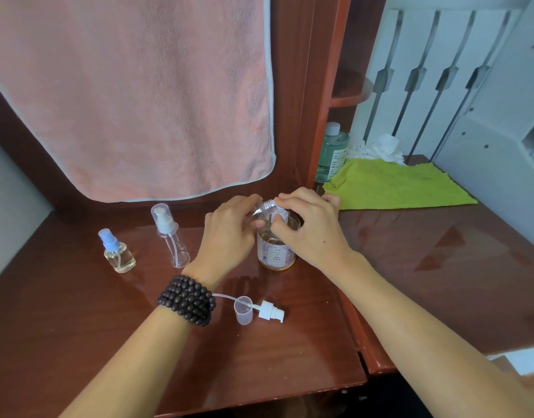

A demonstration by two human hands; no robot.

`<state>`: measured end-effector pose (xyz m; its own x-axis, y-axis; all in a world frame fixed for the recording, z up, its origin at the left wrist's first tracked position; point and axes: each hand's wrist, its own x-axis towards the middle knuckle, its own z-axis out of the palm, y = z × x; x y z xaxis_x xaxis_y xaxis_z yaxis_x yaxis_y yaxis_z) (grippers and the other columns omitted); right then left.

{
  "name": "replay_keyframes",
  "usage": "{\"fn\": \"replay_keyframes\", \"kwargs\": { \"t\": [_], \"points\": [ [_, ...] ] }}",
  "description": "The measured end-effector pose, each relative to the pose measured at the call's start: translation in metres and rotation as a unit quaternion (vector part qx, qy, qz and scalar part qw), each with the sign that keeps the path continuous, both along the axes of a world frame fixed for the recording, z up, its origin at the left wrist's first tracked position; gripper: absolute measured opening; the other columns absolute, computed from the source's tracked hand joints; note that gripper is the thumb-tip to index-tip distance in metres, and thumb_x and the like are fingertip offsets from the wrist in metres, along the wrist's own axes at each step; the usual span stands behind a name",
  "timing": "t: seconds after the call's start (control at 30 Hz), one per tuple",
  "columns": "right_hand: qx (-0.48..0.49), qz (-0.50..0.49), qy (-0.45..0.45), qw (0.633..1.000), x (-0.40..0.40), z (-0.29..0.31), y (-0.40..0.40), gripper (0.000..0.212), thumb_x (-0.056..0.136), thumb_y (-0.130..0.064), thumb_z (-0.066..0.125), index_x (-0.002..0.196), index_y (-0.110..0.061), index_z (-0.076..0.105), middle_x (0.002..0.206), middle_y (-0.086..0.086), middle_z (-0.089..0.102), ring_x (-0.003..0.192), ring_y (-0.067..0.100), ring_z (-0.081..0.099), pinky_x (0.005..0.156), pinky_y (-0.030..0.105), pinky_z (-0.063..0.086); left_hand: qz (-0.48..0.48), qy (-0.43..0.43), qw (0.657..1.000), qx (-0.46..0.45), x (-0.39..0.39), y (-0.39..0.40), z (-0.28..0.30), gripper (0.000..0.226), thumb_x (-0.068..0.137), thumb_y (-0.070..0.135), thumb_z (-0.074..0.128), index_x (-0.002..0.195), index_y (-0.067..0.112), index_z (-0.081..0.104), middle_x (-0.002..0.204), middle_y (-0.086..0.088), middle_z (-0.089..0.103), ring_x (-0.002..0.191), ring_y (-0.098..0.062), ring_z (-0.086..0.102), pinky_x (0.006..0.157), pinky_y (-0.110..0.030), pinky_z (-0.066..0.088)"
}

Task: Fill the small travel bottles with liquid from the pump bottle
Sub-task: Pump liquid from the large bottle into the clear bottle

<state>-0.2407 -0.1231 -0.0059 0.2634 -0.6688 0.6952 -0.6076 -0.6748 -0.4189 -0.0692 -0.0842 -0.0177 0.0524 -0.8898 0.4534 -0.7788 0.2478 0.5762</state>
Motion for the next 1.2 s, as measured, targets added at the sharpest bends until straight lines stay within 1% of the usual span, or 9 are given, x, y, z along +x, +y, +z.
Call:
{"fn": "replay_keyframes", "kwargs": {
  "t": [0.13, 0.3, 0.37, 0.5, 0.6, 0.7, 0.97, 1.07, 1.2],
  "points": [
    [0.004, 0.003, 0.001, 1.000, 0.000, -0.001, 0.001, 0.031, 0.077, -0.040, 0.059, 0.095, -0.023, 0.079, 0.101, -0.013, 0.070, 0.096, 0.002, 0.064, 0.088, 0.043, 0.031, 0.002, 0.001, 1.000, 0.007, 0.000, 0.001, -0.001, 0.033, 0.083, 0.028, 0.059, 0.115, 0.035, 0.057, 0.099, 0.017, 0.057, 0.095, -0.020, 0.063, 0.087, -0.054, 0.051],
    [0.003, 0.024, -0.006, 1.000, -0.004, -0.001, 0.004, 0.034, 0.080, -0.038, 0.059, 0.105, -0.024, 0.077, 0.113, -0.014, 0.069, 0.101, -0.004, 0.060, 0.091, 0.043, 0.033, 0.004, 0.010, 1.000, 0.004, 0.001, 0.003, 0.005, 0.035, 0.084, 0.026, 0.061, 0.118, 0.034, 0.058, 0.102, 0.017, 0.058, 0.098, -0.019, 0.063, 0.089, -0.054, 0.051],
    [0.004, 0.030, -0.010, 0.999, -0.004, 0.000, 0.004, 0.034, 0.080, -0.037, 0.059, 0.106, -0.024, 0.077, 0.114, -0.014, 0.069, 0.102, -0.004, 0.060, 0.092, 0.044, 0.034, 0.006, 0.016, 1.000, 0.003, 0.000, 0.004, 0.006, 0.036, 0.083, 0.028, 0.060, 0.118, 0.036, 0.057, 0.103, 0.016, 0.060, 0.098, -0.019, 0.063, 0.089, -0.054, 0.051],
    [-0.001, 0.016, -0.012, 1.000, -0.002, 0.001, 0.002, 0.029, 0.078, -0.036, 0.062, 0.100, -0.024, 0.078, 0.109, -0.014, 0.070, 0.098, -0.002, 0.063, 0.090, 0.045, 0.035, 0.006, 0.020, 1.000, 0.003, 0.000, 0.002, 0.005, 0.037, 0.082, 0.028, 0.060, 0.117, 0.038, 0.053, 0.103, 0.014, 0.062, 0.095, -0.020, 0.063, 0.088, -0.056, 0.051],
    [0.003, 0.007, -0.003, 1.000, -0.001, -0.002, 0.001, 0.032, 0.078, -0.040, 0.058, 0.097, -0.025, 0.078, 0.105, -0.014, 0.070, 0.096, -0.001, 0.063, 0.089, 0.044, 0.034, 0.005, 0.016, 1.000, 0.002, 0.000, 0.001, 0.000, 0.037, 0.082, 0.026, 0.061, 0.116, 0.038, 0.053, 0.101, 0.014, 0.061, 0.093, -0.021, 0.062, 0.087, -0.056, 0.051],
    [0.011, 0.003, -0.002, 1.000, 0.001, -0.003, 0.000, 0.033, 0.077, -0.042, 0.058, 0.096, -0.025, 0.079, 0.103, -0.015, 0.070, 0.095, -0.002, 0.063, 0.089, 0.042, 0.031, 0.006, 0.028, 1.000, 0.009, -0.001, 0.001, -0.004, 0.038, 0.081, 0.026, 0.061, 0.117, 0.036, 0.055, 0.105, 0.012, 0.063, 0.097, -0.022, 0.063, 0.089, -0.055, 0.050],
    [-0.017, 0.007, -0.006, 1.000, -0.004, 0.003, 0.004, 0.027, 0.077, -0.033, 0.066, 0.100, -0.025, 0.078, 0.110, -0.015, 0.071, 0.100, -0.002, 0.062, 0.089, 0.044, 0.034, 0.010, 0.028, 1.000, 0.005, -0.002, 0.004, 0.007, 0.036, 0.083, 0.029, 0.062, 0.118, 0.037, 0.055, 0.105, 0.012, 0.063, 0.100, -0.021, 0.063, 0.088, -0.054, 0.051],
    [-0.019, 0.004, -0.008, 1.000, -0.002, 0.004, 0.003, 0.025, 0.077, -0.032, 0.067, 0.099, -0.025, 0.078, 0.107, -0.014, 0.071, 0.099, 0.001, 0.063, 0.088, 0.045, 0.035, 0.013, 0.028, 1.000, 0.004, -0.003, 0.005, 0.008, 0.039, 0.082, 0.031, 0.060, 0.119, 0.039, 0.051, 0.108, 0.010, 0.065, 0.101, -0.022, 0.064, 0.090, -0.054, 0.051],
    [-0.013, -0.007, -0.008, 1.000, 0.000, 0.002, 0.000, 0.026, 0.076, -0.036, 0.063, 0.094, -0.025, 0.079, 0.100, -0.013, 0.071, 0.095, 0.004, 0.065, 0.087, 0.044, 0.034, 0.011, 0.026, 1.000, 0.010, -0.003, 0.003, 0.004, 0.037, 0.082, 0.029, 0.060, 0.117, 0.038, 0.054, 0.106, 0.012, 0.064, 0.098, -0.022, 0.064, 0.090, -0.054, 0.050]
  ]
}}
